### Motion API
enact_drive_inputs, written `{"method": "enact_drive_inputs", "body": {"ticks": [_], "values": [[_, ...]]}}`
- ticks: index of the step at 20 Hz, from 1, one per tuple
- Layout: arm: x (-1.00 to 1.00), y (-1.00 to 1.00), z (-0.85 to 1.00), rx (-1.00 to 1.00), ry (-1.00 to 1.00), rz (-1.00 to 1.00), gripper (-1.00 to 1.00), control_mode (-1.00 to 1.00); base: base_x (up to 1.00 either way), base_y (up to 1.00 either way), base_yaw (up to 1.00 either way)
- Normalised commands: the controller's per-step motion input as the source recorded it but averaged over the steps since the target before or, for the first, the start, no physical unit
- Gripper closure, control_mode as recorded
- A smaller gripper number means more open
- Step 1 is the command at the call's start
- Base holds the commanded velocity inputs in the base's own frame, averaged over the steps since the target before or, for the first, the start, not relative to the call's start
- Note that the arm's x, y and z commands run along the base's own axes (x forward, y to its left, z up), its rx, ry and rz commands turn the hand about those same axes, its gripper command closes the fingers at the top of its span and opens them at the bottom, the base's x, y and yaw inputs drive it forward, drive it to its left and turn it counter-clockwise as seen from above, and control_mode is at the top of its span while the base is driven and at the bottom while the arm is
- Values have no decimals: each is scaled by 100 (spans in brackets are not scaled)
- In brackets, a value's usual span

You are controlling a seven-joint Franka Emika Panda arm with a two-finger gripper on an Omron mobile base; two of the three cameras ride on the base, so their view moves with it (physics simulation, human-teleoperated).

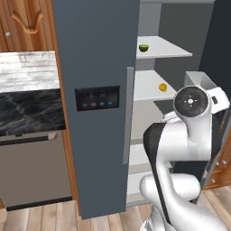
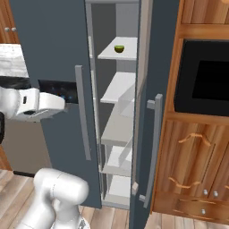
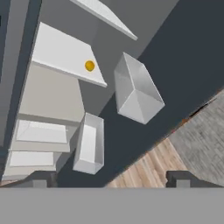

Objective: Retrieve the kiwi and mango from the fridge and place them into the bowl on the dining table.

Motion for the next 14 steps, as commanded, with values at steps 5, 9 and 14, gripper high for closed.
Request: {"method": "enact_drive_inputs", "body": {"ticks": [5,9,14], "values": [[77,27,2,-5,8,-1,-100,-100,0,0,0],[93,-3,-3,-13,16,-4,-100,-100,0,0,0],[67,-27,-39,-21,22,-6,-100,-100,0,0,0]]}}
